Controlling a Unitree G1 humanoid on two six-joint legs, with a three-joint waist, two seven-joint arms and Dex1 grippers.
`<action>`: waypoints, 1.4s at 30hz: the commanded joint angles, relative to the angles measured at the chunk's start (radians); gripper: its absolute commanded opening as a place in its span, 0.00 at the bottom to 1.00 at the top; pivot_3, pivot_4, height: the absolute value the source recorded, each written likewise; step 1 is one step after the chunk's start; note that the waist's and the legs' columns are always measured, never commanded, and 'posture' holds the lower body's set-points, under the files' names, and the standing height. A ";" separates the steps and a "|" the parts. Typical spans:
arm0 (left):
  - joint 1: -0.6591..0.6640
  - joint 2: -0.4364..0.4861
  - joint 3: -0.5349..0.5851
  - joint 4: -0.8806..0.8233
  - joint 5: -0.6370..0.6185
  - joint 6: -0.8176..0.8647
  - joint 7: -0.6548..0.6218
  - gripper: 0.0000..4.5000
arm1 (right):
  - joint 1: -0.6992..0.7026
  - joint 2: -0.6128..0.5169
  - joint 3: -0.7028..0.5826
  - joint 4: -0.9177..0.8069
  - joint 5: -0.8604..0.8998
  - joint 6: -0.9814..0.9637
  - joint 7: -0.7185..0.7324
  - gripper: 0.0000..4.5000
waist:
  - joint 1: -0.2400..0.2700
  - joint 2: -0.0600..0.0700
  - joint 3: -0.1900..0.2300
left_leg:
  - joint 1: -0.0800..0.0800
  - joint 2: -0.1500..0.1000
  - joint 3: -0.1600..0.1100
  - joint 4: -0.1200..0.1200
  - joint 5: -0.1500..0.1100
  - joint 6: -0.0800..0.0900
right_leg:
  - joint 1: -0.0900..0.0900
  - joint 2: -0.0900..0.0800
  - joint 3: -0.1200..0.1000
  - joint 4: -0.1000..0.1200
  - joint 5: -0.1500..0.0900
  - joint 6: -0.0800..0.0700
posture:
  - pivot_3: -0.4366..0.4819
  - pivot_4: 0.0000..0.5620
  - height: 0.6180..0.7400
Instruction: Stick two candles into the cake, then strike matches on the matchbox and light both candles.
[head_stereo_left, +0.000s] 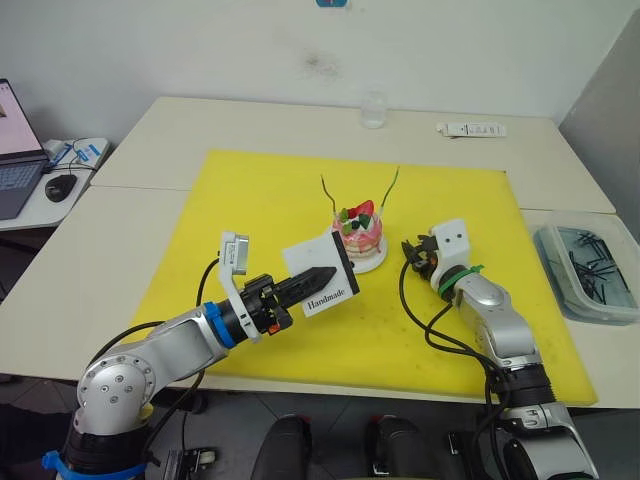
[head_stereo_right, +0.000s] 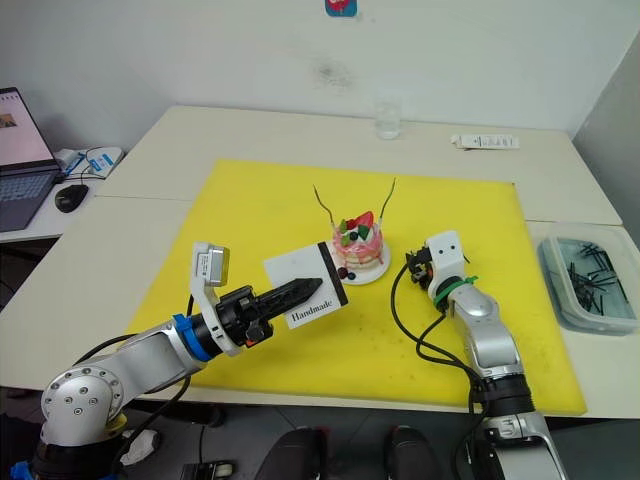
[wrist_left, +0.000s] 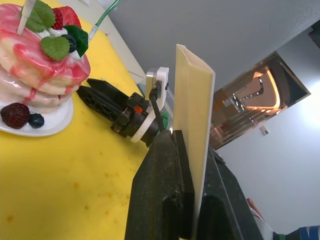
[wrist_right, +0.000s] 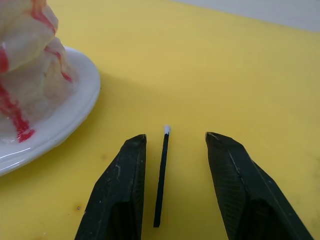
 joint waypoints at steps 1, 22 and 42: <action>-0.009 0.000 -0.006 -0.042 -0.018 -0.020 0.003 0.00 | 0.012 0.000 0.016 -0.028 -0.017 0.028 -0.006 0.43 | 0.000 0.000 0.000 | 0.000 0.000 0.000 0.000 0.000 0.000 | 0.000 0.000 0.000 0.000 0.000 0.000 | 0.48 0.27 1.00; 0.002 -0.008 -0.032 -0.062 -0.007 -0.048 0.020 0.00 | 0.015 0.047 -0.018 0.006 0.014 0.033 0.008 0.01 | -0.004 0.000 0.000 | 0.001 0.000 0.000 0.000 0.000 0.000 | 0.001 0.000 0.000 0.000 0.000 0.000 | 0.48 0.27 1.00; -0.026 0.039 -0.022 -0.004 0.003 -0.039 -0.017 0.00 | -0.040 -0.270 -0.121 -0.327 0.409 0.350 0.433 0.01 | -0.005 0.000 0.000 | 0.000 0.001 0.000 -0.001 0.000 0.000 | 0.000 0.001 -0.001 -0.001 0.000 0.000 | 0.48 0.27 1.00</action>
